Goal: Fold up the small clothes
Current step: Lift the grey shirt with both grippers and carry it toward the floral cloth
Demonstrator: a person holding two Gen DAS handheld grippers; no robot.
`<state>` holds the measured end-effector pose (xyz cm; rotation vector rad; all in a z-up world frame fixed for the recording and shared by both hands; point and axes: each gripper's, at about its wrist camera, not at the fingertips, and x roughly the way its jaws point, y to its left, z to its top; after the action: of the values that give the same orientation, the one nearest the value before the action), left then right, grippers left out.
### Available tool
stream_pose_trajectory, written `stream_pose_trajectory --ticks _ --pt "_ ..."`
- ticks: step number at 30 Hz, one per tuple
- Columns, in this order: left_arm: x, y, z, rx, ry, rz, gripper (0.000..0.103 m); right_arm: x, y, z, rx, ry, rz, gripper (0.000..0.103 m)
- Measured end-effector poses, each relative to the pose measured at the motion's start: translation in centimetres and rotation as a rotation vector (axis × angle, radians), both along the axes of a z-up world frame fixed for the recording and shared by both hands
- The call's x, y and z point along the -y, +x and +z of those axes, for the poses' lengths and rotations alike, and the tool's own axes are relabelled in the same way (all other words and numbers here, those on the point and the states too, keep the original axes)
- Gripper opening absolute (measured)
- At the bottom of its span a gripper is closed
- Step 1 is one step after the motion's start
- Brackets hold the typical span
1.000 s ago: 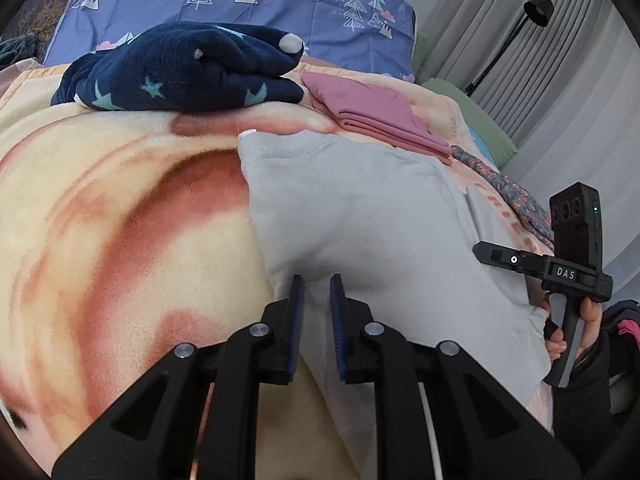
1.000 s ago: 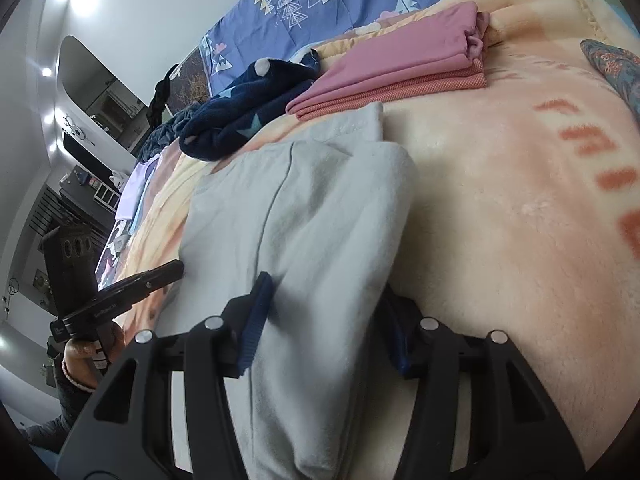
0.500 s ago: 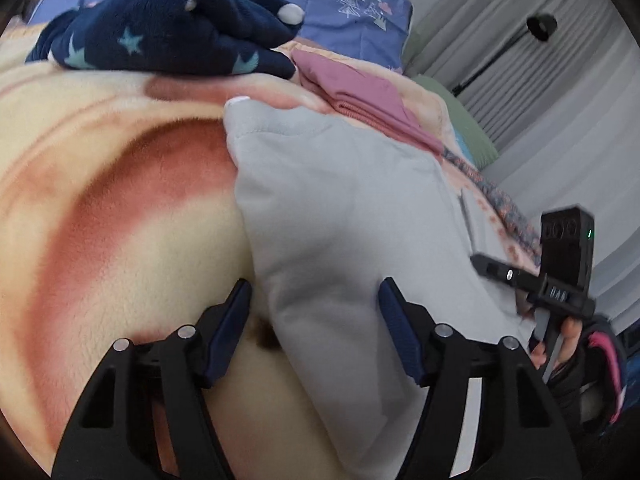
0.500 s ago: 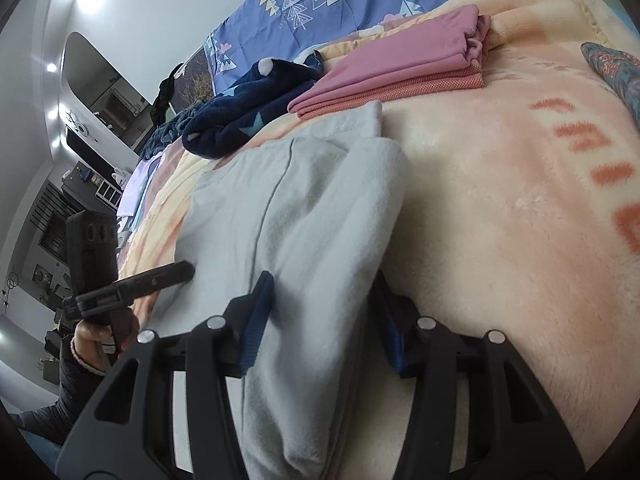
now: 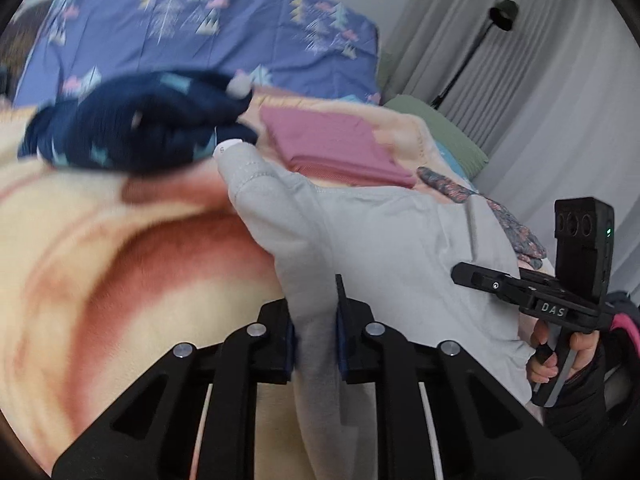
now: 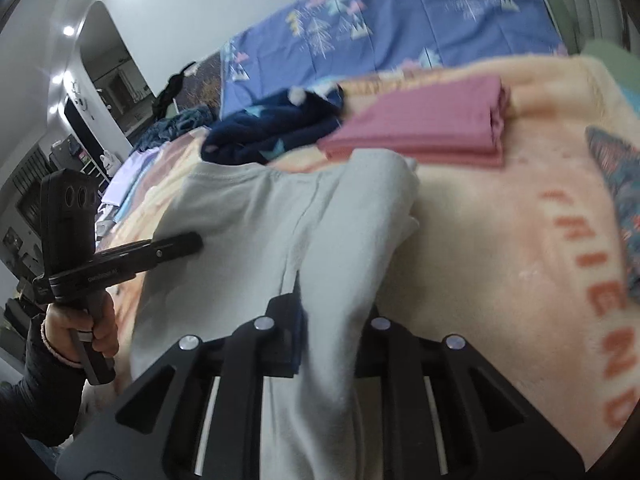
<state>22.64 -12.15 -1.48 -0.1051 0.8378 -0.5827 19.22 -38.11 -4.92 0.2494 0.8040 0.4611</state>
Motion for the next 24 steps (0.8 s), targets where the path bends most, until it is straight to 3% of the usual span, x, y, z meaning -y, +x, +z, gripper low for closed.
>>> stream_pose_trajectory --ticks 5,11,19,24 --pt "2.9 -3.7 5.3 0.190 0.083 -0.052 0.015 0.2 -4.3 4.6 0.152 -0.045 -0.022 0.014" --pt "6.9 -6.4 10.3 0.297 0.084 -0.136 0.015 3.0 -9.1 9.5 0.306 -0.070 -0.118 0.014" --pt "16.0 -8.0 15.1 0.443 0.135 -0.276 0.015 10.0 -13.6 13.8 0.395 -0.110 -0.290 0.014" --pt "21.5 -8.0 16.7 0.487 0.156 -0.357 0.015 13.9 -15.3 15.8 0.425 -0.168 -0.391 0.014"
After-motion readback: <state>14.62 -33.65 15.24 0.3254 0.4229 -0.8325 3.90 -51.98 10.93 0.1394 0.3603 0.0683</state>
